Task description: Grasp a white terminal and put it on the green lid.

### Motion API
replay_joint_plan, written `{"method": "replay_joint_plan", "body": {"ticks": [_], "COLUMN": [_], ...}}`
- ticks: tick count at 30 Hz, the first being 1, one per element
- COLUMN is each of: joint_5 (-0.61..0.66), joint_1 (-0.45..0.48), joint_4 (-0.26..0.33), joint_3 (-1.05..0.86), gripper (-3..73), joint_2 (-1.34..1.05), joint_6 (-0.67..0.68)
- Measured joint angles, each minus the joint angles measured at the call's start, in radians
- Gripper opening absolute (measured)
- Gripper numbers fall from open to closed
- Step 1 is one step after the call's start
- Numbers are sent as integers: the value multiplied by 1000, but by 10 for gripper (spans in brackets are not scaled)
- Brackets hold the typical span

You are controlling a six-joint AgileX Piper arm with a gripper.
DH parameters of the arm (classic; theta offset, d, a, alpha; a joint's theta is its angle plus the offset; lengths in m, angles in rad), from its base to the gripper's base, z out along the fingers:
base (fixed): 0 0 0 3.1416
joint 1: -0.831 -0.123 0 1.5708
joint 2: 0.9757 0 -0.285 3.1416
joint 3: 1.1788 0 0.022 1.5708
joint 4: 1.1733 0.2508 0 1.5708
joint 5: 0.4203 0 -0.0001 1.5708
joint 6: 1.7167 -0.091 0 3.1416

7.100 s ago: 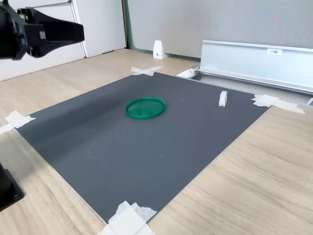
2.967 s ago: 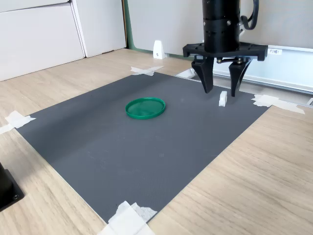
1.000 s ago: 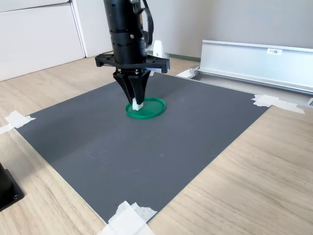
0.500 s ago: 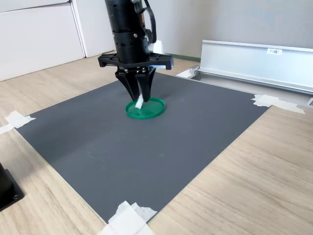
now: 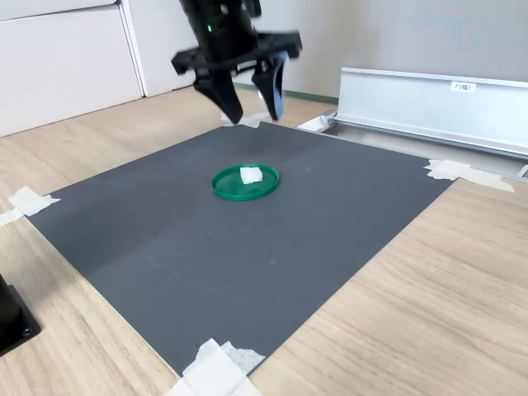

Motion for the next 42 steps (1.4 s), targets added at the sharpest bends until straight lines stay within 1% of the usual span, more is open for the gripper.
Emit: {"method": "replay_joint_plan", "body": {"ticks": [2,5,7,8,10,12,18,24,28,35,42], "joint_5": [-35,-88,-136,-162,-215,-245,-272,-357,-385,-398,-398], "joint_1": [0,0,0,0,0,0,0,0,0,0,0], "joint_4": [-10,7,32,46,71,79,65,63,63,63,63], "joint_3": [-56,-154,-215,-243,-290,-336,-460,-598,-669,-767,-835], "gripper": [393,227,108,64,20,2,-5,-7,-7,-7,-7], "joint_2": [-69,-189,-287,-338,-428,-529,-804,-1001,-1117,-1243,-1270], "joint_6": [-5,-35,-68,-88,-132,-174,-232,-294,-304,-306,-303]}}
